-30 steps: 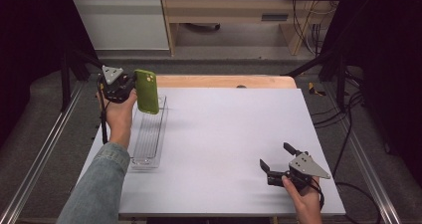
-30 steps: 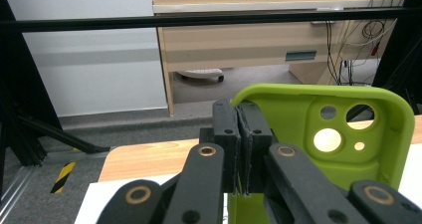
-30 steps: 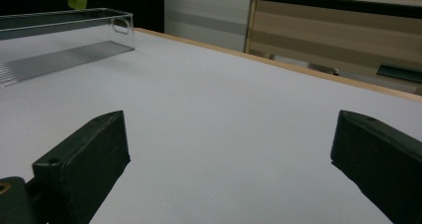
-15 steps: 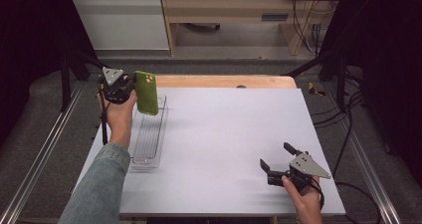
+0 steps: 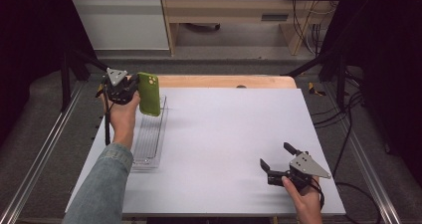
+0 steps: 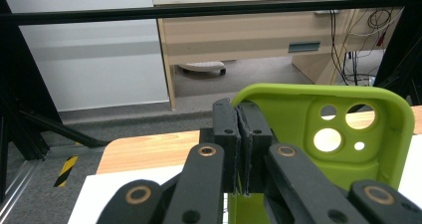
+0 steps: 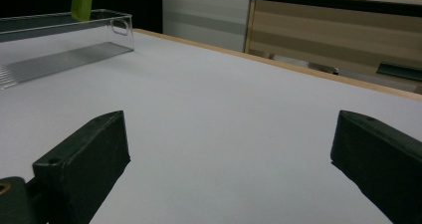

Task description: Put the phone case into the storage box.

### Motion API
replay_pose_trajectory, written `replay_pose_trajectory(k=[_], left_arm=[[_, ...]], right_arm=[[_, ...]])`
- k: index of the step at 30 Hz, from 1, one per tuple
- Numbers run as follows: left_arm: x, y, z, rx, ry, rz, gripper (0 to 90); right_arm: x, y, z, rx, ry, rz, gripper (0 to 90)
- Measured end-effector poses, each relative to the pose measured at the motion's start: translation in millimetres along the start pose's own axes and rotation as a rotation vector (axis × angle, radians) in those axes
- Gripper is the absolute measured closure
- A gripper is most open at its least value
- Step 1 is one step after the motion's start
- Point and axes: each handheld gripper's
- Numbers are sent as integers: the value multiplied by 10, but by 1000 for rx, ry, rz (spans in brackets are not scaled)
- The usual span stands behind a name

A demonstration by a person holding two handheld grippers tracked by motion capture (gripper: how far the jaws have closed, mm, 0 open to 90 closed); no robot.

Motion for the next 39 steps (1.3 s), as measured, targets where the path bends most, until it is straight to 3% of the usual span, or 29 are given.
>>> replay_pose_trajectory(k=[15, 39], left_arm=[[-54, -144, 68, -45, 39, -26, 875], [-99, -214, 88, -69, 45, -71, 874]], right_arm=[[0, -4, 2, -2, -3, -3, 22], [-7, -16, 6, -1, -6, -13, 21]])
Point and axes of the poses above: each handheld gripper's, and its own axes: y roughly backward along the jaws, z roughly out of its underside, x roughly to its right, and after that the axes turned 9 degrees about y, right-handed
